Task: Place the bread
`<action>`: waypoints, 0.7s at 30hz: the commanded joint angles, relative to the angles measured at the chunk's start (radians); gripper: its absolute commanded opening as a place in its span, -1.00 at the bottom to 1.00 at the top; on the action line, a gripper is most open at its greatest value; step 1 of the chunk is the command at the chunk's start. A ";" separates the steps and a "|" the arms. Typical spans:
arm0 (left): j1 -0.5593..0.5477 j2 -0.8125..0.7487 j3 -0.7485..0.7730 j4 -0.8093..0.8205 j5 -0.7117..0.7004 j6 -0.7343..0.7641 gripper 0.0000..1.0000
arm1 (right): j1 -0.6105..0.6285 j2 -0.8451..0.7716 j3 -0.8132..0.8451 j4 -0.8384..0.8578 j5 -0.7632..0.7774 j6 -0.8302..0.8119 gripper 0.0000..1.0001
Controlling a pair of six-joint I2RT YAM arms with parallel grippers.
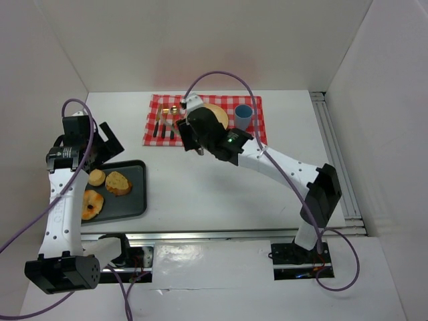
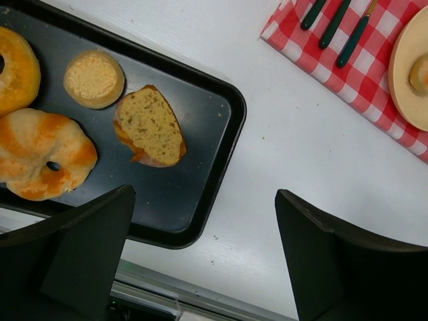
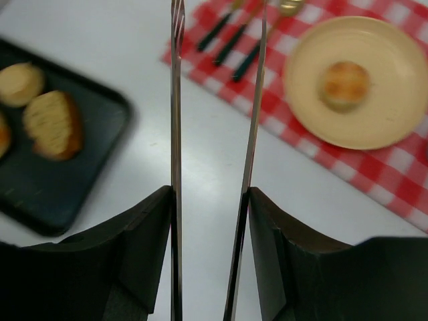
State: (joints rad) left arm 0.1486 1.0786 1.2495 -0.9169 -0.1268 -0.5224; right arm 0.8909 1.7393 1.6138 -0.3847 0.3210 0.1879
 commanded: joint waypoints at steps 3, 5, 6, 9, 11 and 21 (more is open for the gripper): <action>0.017 -0.028 0.053 -0.016 0.010 -0.016 0.99 | 0.161 0.005 0.015 -0.010 -0.256 0.030 0.11; 0.028 -0.040 0.062 -0.028 -0.028 -0.030 0.99 | 0.228 0.015 -0.001 0.015 -0.283 0.030 0.11; 0.028 -0.040 0.094 -0.046 -0.042 -0.040 0.99 | 0.247 0.035 -0.014 0.027 -0.283 0.039 0.11; 0.037 -0.040 0.146 -0.065 -0.063 -0.041 0.99 | 0.296 0.093 -0.014 0.046 -0.304 0.039 0.14; 0.037 -0.051 0.159 -0.065 -0.063 -0.050 0.99 | 0.316 0.124 0.014 0.046 -0.304 0.039 0.19; 0.037 -0.051 0.139 -0.054 -0.056 -0.050 0.99 | 0.350 0.270 0.064 0.007 -0.188 0.005 0.24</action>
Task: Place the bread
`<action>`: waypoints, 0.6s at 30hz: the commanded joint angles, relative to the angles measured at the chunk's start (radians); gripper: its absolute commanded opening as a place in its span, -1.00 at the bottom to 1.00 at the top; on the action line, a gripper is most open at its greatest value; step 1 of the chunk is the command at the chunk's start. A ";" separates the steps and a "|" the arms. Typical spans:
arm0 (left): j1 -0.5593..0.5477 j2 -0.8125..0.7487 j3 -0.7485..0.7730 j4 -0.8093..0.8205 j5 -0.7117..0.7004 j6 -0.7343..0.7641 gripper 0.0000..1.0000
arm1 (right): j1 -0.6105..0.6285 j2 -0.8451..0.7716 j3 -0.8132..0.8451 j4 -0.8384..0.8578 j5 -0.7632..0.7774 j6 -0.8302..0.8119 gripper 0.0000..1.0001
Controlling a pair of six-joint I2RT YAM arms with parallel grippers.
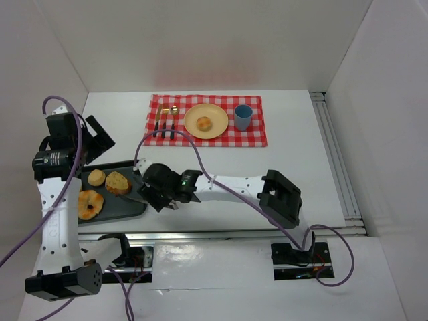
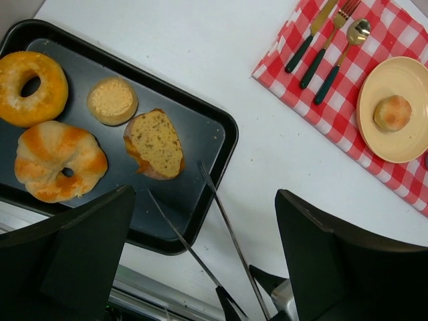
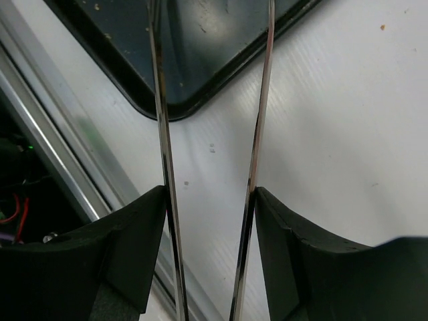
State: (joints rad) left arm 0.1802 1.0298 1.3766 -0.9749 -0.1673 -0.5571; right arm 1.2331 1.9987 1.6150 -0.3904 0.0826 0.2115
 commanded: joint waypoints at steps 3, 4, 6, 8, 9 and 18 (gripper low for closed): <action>0.005 0.007 0.012 0.013 -0.005 -0.015 0.99 | 0.008 0.054 0.082 0.013 0.051 -0.027 0.24; 0.005 0.007 0.003 0.013 -0.005 -0.015 0.99 | 0.008 0.064 0.097 0.013 0.051 -0.037 0.24; 0.005 0.007 0.002 0.022 0.005 -0.015 0.99 | 0.008 0.096 0.115 0.013 0.051 -0.037 0.24; 0.005 0.007 -0.008 0.022 0.005 -0.015 0.99 | 0.008 0.120 0.157 0.013 0.051 -0.046 0.24; 0.005 0.007 -0.008 0.022 0.005 -0.015 0.99 | 0.008 0.130 0.180 0.013 0.051 -0.046 0.24; 0.005 0.007 -0.017 0.041 0.025 -0.006 0.99 | 0.008 0.052 0.152 0.013 0.100 -0.028 -0.36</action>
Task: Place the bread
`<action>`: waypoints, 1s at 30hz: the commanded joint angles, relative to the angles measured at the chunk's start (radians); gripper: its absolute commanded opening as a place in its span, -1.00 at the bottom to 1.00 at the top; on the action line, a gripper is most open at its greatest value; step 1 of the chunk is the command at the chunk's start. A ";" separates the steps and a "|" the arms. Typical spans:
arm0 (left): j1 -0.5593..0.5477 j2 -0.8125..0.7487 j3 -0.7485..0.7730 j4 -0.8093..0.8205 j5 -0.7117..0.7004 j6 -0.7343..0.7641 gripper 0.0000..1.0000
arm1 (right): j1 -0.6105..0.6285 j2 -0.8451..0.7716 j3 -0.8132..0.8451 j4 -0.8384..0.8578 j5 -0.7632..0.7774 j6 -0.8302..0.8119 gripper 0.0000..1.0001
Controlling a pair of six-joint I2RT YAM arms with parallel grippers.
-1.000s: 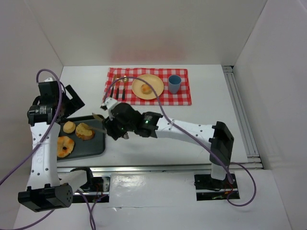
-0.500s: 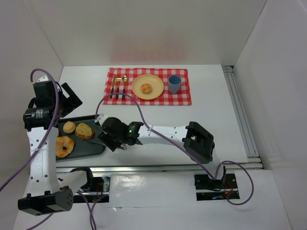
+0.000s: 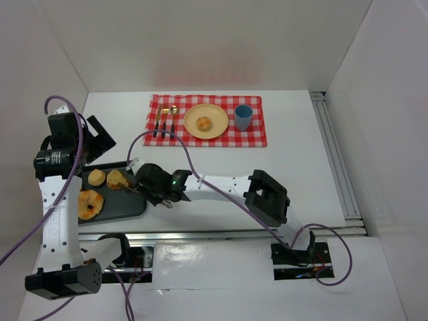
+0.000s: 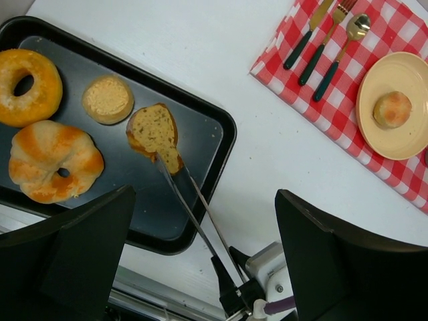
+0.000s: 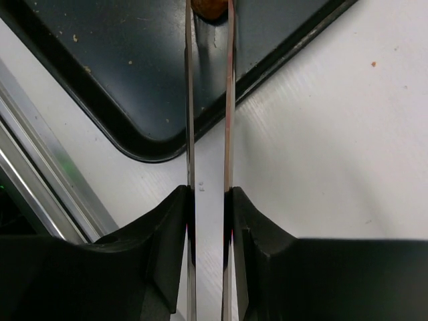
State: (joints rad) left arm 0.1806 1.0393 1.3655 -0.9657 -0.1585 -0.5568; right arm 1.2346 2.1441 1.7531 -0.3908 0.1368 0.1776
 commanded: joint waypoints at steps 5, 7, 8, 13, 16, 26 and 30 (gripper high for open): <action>0.005 -0.013 -0.006 0.041 0.062 0.003 0.99 | 0.006 -0.277 -0.079 0.038 0.112 0.007 -0.36; 0.005 -0.022 -0.006 0.041 0.062 0.003 0.99 | -0.003 -0.331 -0.112 0.047 0.167 0.007 -0.36; 0.005 -0.022 -0.006 0.041 0.062 0.003 0.99 | -0.003 -0.375 -0.141 0.047 0.190 0.007 -0.36; 0.005 -0.022 -0.006 0.041 0.085 0.003 0.99 | -0.119 -0.440 -0.213 0.047 0.244 0.028 -0.36; 0.005 -0.022 -0.006 0.041 0.085 0.012 0.99 | -0.225 -0.452 -0.245 0.056 0.233 0.028 -0.36; 0.005 -0.013 -0.028 0.050 0.094 0.012 0.99 | -0.486 -0.360 -0.239 0.087 0.221 0.028 -0.34; 0.005 -0.004 -0.028 0.059 0.106 0.021 0.99 | -0.546 -0.288 -0.196 0.081 0.198 0.028 -0.29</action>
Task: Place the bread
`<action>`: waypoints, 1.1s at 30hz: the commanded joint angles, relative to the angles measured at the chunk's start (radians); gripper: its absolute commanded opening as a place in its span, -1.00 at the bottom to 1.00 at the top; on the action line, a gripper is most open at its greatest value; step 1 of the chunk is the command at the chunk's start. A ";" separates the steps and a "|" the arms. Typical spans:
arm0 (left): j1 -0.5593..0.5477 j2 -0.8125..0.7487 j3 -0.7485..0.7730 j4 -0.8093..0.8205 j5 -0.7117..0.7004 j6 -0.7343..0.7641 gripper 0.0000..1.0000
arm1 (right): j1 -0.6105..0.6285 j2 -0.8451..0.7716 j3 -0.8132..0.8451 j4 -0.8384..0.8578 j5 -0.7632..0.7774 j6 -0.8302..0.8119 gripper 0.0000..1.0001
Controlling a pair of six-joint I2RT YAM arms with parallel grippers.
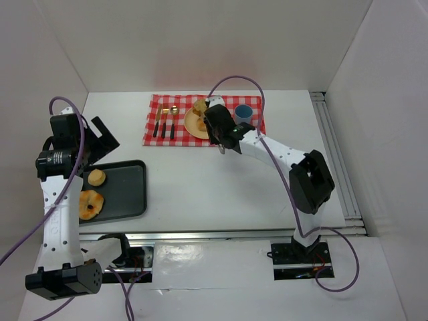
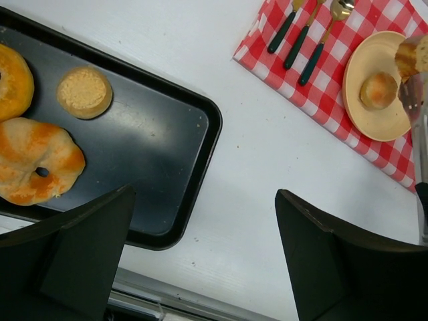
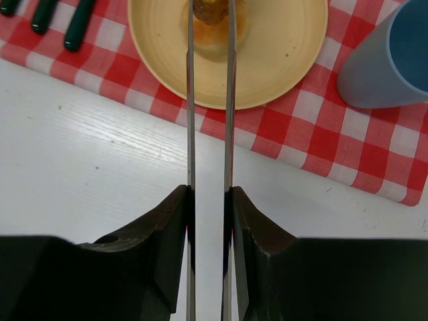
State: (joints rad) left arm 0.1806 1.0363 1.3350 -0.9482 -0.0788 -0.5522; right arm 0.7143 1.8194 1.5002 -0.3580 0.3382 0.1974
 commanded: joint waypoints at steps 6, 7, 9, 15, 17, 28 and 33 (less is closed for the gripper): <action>0.005 -0.001 -0.007 0.042 0.027 0.026 0.99 | -0.055 0.061 0.081 0.039 -0.005 0.008 -0.17; 0.005 -0.001 -0.016 0.042 0.027 0.026 0.99 | -0.064 0.061 0.072 0.039 -0.005 0.008 -0.12; 0.005 -0.001 -0.016 0.042 0.039 0.026 0.99 | -0.064 0.061 0.072 0.039 -0.005 0.008 0.09; 0.005 0.008 -0.016 0.042 0.048 0.035 0.99 | -0.045 -0.014 0.063 0.039 0.005 0.008 0.21; 0.005 0.008 -0.016 0.042 0.048 0.035 0.99 | -0.035 -0.037 0.063 0.039 0.016 0.008 0.21; 0.005 0.031 0.035 -0.001 -0.045 0.015 0.99 | 0.134 -0.174 0.025 0.077 -0.143 0.028 0.21; 0.005 0.042 0.107 -0.027 -0.078 0.006 0.99 | 0.305 -0.150 -0.055 0.207 -0.378 -0.047 0.19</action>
State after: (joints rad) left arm 0.1806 1.0843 1.3586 -0.9657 -0.1127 -0.5503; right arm 0.9432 1.6604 1.4948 -0.2680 0.1280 0.2035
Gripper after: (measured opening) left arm 0.993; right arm 0.597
